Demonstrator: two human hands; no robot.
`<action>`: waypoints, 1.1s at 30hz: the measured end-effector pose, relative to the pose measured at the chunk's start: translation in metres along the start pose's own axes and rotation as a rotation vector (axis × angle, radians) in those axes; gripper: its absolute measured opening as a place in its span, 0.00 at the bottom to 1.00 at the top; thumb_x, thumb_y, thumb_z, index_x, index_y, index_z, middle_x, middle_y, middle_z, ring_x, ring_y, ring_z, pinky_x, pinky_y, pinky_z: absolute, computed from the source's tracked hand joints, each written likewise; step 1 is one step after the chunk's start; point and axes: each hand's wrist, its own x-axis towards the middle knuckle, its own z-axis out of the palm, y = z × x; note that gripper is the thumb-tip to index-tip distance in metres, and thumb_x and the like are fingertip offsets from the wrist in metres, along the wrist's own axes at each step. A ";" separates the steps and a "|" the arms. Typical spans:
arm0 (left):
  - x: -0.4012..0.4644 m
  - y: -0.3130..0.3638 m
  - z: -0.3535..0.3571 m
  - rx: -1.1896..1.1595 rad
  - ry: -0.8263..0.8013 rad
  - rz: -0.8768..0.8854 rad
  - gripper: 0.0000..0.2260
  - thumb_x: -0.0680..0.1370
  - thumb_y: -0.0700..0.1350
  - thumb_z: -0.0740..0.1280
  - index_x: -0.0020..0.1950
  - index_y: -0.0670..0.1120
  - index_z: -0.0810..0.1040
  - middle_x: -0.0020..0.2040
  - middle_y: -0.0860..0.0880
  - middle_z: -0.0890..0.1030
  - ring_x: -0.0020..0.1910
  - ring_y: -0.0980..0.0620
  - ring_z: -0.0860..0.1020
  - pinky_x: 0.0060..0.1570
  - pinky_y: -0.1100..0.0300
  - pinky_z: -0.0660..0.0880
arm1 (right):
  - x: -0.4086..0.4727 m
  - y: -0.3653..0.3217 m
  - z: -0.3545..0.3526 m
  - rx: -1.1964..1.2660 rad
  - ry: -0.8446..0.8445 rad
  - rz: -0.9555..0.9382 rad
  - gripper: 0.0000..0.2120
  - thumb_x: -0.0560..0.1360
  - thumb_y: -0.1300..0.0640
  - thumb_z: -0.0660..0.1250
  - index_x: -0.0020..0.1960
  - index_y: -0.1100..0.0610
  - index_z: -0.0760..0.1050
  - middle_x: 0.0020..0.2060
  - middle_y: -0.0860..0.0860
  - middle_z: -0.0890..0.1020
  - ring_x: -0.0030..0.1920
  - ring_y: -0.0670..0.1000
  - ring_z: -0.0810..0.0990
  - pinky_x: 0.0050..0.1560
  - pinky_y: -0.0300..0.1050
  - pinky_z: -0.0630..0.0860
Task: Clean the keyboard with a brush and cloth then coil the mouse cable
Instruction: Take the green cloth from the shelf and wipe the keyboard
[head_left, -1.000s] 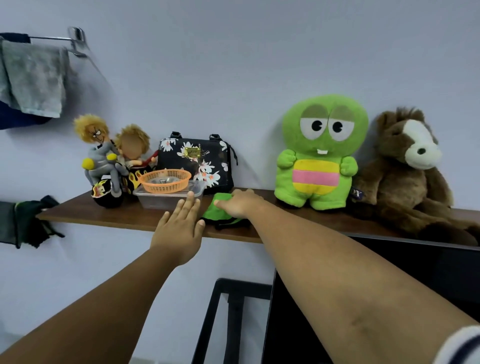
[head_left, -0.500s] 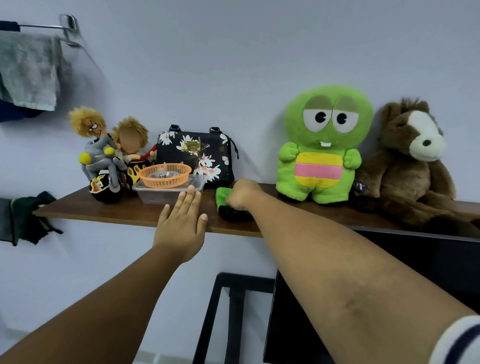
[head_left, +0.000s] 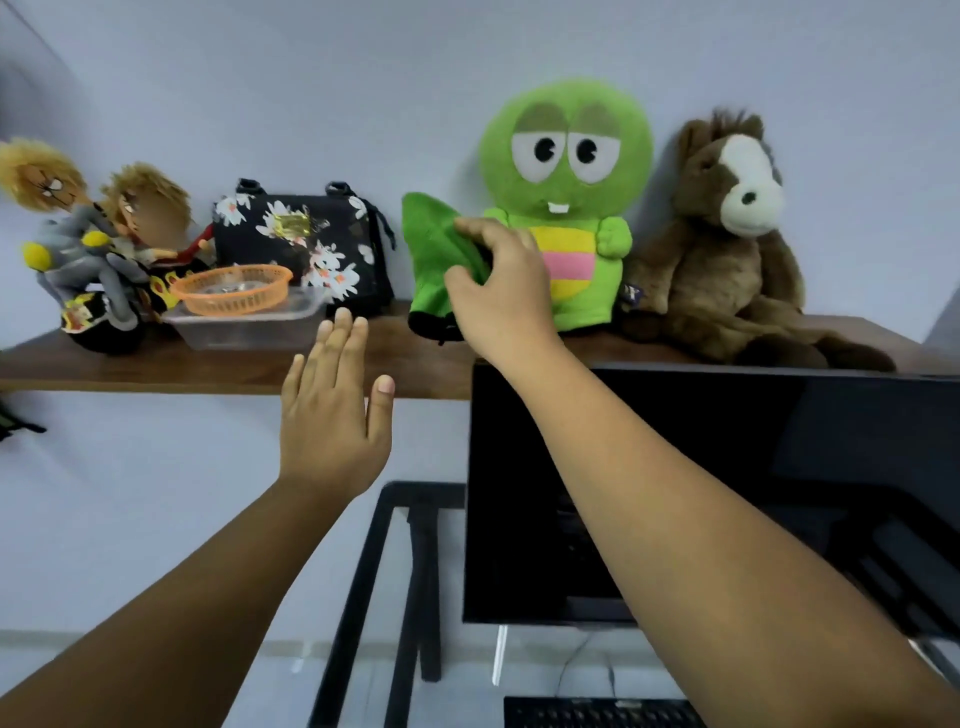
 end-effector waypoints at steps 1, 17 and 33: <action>-0.010 0.009 0.003 -0.015 -0.005 0.007 0.26 0.80 0.53 0.51 0.78 0.48 0.58 0.79 0.50 0.56 0.78 0.51 0.53 0.75 0.49 0.51 | -0.011 0.004 -0.013 0.019 0.033 -0.016 0.21 0.70 0.64 0.65 0.62 0.56 0.78 0.56 0.54 0.74 0.52 0.43 0.70 0.54 0.19 0.59; -0.238 0.087 0.085 -0.105 -0.484 -0.068 0.25 0.81 0.54 0.49 0.77 0.47 0.61 0.78 0.51 0.60 0.78 0.52 0.56 0.75 0.53 0.50 | -0.290 0.172 -0.142 -0.066 -0.164 0.278 0.21 0.74 0.64 0.60 0.67 0.58 0.74 0.60 0.49 0.69 0.63 0.44 0.71 0.62 0.39 0.71; -0.332 0.056 0.145 0.069 -1.195 -0.151 0.60 0.62 0.77 0.64 0.79 0.49 0.35 0.80 0.53 0.40 0.78 0.54 0.40 0.75 0.52 0.40 | -0.367 0.273 -0.127 -0.672 -0.886 0.638 0.27 0.73 0.37 0.64 0.70 0.43 0.64 0.67 0.43 0.62 0.63 0.56 0.66 0.55 0.54 0.78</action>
